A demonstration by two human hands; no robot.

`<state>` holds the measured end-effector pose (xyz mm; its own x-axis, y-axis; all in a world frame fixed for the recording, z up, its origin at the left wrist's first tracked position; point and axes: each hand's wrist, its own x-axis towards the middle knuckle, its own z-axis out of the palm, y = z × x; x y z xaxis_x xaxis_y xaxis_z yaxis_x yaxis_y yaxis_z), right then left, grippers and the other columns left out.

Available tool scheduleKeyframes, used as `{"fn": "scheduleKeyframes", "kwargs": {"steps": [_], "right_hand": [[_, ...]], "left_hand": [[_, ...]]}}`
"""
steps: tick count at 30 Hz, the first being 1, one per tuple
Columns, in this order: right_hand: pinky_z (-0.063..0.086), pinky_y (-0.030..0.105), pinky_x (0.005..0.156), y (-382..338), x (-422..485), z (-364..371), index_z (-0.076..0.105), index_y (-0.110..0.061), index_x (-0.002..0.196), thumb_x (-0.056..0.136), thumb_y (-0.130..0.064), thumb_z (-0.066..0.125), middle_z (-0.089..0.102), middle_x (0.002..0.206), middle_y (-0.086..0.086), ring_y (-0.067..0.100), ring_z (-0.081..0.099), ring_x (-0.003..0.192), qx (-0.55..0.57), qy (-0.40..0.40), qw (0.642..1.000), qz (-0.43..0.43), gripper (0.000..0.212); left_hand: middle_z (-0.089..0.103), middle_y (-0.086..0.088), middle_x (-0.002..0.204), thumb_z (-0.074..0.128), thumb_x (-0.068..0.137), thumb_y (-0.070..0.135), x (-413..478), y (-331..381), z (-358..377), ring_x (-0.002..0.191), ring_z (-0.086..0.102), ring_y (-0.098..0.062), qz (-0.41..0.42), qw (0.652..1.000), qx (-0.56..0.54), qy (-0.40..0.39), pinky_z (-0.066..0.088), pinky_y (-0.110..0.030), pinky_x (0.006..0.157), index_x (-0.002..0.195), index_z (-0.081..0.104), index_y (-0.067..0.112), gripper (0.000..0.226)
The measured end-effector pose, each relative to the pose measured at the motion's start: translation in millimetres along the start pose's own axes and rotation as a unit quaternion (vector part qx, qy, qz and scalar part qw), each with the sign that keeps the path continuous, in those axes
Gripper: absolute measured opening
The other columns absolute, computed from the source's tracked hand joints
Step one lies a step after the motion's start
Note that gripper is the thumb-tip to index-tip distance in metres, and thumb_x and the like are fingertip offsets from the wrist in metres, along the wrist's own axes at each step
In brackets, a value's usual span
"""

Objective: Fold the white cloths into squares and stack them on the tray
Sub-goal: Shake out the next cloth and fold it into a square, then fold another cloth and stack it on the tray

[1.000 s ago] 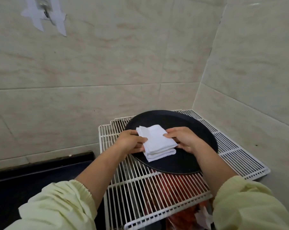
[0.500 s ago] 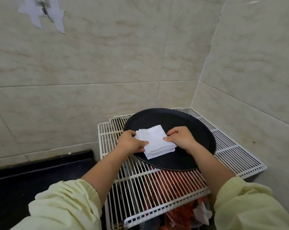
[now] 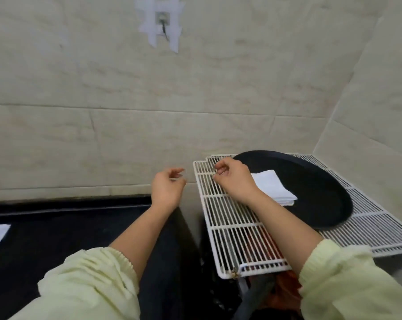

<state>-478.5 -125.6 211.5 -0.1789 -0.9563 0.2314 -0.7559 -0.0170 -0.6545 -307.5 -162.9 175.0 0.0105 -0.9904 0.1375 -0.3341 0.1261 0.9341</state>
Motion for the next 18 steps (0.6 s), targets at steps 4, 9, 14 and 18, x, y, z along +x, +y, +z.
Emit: {"fn": "scheduleKeyframes", "kwargs": {"steps": [4, 9, 14, 18], "right_hand": [[0.049, 0.03, 0.082, -63.2, -19.6, 76.6, 0.066, -0.008, 0.107, 0.082, -0.01, 0.061, 0.066, 0.096, 0.009, 0.018, 0.057, 0.084, -0.054, -0.082, 0.992, -0.077, 0.025], [0.05, 0.033, 0.082, -123.0, -66.8, 174.7, 0.061, -0.014, 0.106, 0.085, -0.019, 0.065, 0.058, 0.094, 0.0, 0.02, 0.058, 0.086, -0.075, -0.167, 0.979, -0.087, 0.021], [0.05, 0.037, 0.084, -189.2, -131.7, 281.2, 0.057, -0.014, 0.111, 0.088, -0.021, 0.063, 0.056, 0.105, 0.002, 0.021, 0.059, 0.093, -0.091, -0.221, 0.966, -0.1, 0.025], [0.048, 0.037, 0.089, -224.8, -166.1, 344.2, 0.05, -0.015, 0.125, 0.09, -0.026, 0.062, 0.051, 0.118, 0.004, 0.023, 0.056, 0.104, -0.089, -0.264, 0.955, -0.104, 0.039]], "left_hand": [[0.067, 0.0, 0.092, 0.064, 0.086, 0.011, -18.2, -46.1, -81.9, 0.083, 0.063, -0.016, -0.008, 0.997, 0.066, 0.045, 0.041, -0.02, 0.074, 0.106, 0.069, 0.012, 0.021], [0.071, -0.003, 0.102, 0.064, 0.084, 0.014, -61.3, -124.6, -185.6, 0.095, 0.065, -0.019, -0.063, 0.983, 0.158, 0.061, 0.05, -0.027, 0.086, 0.106, 0.069, 0.014, 0.022], [0.068, -0.003, 0.102, 0.065, 0.085, 0.017, -110.2, -193.9, -302.5, 0.096, 0.064, -0.021, -0.108, 0.969, 0.215, 0.059, 0.048, -0.029, 0.082, 0.109, 0.066, 0.014, 0.024], [0.068, -0.005, 0.106, 0.064, 0.085, 0.02, -141.5, -241.3, -367.1, 0.097, 0.064, -0.021, -0.15, 0.959, 0.235, 0.06, 0.049, -0.03, 0.082, 0.111, 0.064, 0.014, 0.027]]}}
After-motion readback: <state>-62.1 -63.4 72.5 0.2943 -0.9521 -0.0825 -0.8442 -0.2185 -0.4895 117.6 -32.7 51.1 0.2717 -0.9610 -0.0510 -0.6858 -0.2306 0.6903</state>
